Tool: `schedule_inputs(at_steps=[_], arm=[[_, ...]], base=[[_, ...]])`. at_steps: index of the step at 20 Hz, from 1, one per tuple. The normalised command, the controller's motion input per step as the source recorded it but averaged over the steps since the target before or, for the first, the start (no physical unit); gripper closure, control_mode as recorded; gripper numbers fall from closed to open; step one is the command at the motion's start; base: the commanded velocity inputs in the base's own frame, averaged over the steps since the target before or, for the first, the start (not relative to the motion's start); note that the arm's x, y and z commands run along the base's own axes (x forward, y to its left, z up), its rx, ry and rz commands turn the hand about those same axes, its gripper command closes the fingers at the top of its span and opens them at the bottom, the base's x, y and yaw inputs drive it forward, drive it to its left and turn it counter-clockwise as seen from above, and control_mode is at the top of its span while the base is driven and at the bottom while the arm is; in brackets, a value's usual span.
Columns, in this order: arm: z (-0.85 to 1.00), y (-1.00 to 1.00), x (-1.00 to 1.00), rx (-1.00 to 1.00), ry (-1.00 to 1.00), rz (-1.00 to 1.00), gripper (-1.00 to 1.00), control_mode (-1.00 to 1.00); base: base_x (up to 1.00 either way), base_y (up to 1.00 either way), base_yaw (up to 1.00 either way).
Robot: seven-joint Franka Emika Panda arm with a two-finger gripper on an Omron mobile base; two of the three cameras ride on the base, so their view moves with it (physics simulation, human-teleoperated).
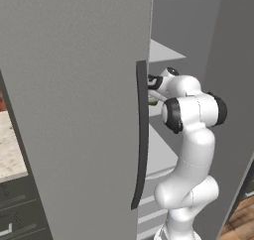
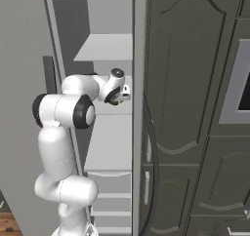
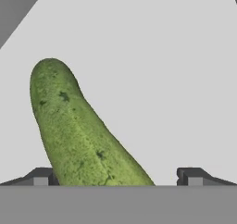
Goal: Take the lime and cucumber out of the freezer and place them in the tupperware container on the counter. Then put the tupperware containing the vegetables back in the freezer.
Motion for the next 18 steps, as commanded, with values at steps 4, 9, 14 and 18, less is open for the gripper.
schedule_inputs(at_steps=[4,9,14,18], arm=[[-0.26,0.03,0.02,0.0,0.0,0.04,-1.0,-1.0],[-0.38,0.18,0.0,-0.01,0.0,0.04,-1.0,-1.0],[-0.47,0.34,0.0,-0.04,0.0,0.03,1.0,-1.0],[-0.37,0.25,0.01,-0.04,0.0,0.01,1.0,-1.0]], base=[[0.0,0.0,0.0],[0.0,0.0,0.0],[0.0,0.0,0.0],[0.0,0.0,0.0]])
